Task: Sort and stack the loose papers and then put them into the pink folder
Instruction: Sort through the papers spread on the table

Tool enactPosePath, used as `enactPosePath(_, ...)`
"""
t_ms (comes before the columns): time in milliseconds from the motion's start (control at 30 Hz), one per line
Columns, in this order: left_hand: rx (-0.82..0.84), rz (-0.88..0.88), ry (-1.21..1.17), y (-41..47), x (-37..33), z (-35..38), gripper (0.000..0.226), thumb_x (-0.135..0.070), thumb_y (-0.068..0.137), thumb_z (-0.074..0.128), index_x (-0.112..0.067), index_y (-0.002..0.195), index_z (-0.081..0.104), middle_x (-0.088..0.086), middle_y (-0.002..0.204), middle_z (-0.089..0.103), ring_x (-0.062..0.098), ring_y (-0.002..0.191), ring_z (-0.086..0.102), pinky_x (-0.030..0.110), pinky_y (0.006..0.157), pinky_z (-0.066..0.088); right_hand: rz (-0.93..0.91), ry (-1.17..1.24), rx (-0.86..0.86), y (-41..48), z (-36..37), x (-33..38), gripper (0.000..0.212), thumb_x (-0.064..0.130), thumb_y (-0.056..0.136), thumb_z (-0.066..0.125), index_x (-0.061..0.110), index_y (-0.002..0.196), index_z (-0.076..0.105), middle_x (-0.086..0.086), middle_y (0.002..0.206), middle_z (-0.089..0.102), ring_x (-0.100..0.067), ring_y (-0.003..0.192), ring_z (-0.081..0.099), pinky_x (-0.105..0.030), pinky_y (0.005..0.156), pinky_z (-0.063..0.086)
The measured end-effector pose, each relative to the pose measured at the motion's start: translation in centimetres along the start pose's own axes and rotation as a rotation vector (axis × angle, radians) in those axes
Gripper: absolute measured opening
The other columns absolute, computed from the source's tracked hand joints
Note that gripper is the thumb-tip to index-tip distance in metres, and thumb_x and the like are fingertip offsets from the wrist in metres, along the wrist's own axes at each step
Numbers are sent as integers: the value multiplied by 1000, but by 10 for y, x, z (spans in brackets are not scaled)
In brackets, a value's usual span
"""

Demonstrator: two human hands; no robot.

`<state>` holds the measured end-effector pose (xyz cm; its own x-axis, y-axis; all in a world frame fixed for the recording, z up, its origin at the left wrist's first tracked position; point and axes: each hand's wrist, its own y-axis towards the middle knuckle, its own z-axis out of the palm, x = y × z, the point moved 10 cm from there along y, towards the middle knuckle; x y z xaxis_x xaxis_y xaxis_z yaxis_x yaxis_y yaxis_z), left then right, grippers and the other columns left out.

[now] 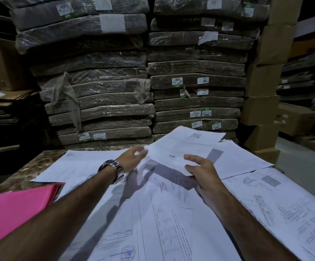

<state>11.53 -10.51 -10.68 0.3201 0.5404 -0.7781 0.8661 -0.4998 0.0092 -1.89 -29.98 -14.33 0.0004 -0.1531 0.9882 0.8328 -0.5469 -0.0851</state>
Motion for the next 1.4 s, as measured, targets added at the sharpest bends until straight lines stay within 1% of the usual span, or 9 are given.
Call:
enactPosePath(100,49,-136,-466,-10,23,-11,34,-27,92,59,-25,126,56,0,119,61,17,92,67,28,73,54,-16,15,134,-11,18,6,34,-8,89,56,15,110,70,0,111,70,-23,93,72,-37,70,62)
enactPosePath(233,-12,-149,-499,-26,41,-40,22,-4,87,63,-12,106,70,-1,108,68,-2,65,67,16,47,46,18,-48,350,-30,49,2,34,-10,88,58,12,110,71,-3,112,71,-21,89,74,-41,74,62)
enactPosePath(367,16,-226,-496,-57,70,-55,37,7,80,66,-5,115,67,8,91,74,10,67,70,16,58,55,38,-129,479,-47,78,-7,38,-15,84,62,4,117,66,-12,104,72,-14,79,74,-24,65,59)
enactPosePath(567,-48,-196,-57,-123,102,-89,46,-9,74,78,-18,118,65,-4,119,63,8,89,63,8,63,48,26,-292,577,-69,110,-14,36,-6,79,73,5,113,66,-17,97,70,-11,70,73,-17,60,55)
enactPosePath(700,-54,-241,77,-169,127,-108,56,-22,71,81,-29,122,59,-13,120,54,5,100,58,13,77,47,-11,-530,659,-87,134,-22,34,-1,79,75,5,112,66,2,57,47,-4,44,51,-15,48,43)
enactPosePath(833,-77,-271,173,-198,144,-118,63,-35,69,81,-36,126,53,-14,129,51,4,93,58,19,78,47,4,-647,724,-108,150,-36,36,4,75,79,9,107,65,2,54,45,-13,45,56,-26,51,50)
enactPosePath(1000,-91,-262,248,-214,144,-117,69,-40,68,81,-36,129,49,-12,128,52,5,86,62,24,79,54,-68,-806,691,-117,154,-34,37,12,70,83,13,102,64,2,56,52,-11,45,55,-20,48,46)
enactPosePath(1133,-47,-247,283,-220,137,-112,102,-75,37,69,-38,129,45,-14,126,48,3,82,58,15,70,48,-109,-915,630,-116,149,-34,39,22,67,84,19,100,64,6,62,58,-4,50,53,-12,49,38)
enactPosePath(1400,-117,-217,518,-219,130,-111,76,-50,70,75,-30,136,42,-11,132,46,5,98,46,12,73,35,-139,-981,568,-115,141,-37,44,29,63,86,20,100,64,9,69,57,-3,57,52,-16,56,43)
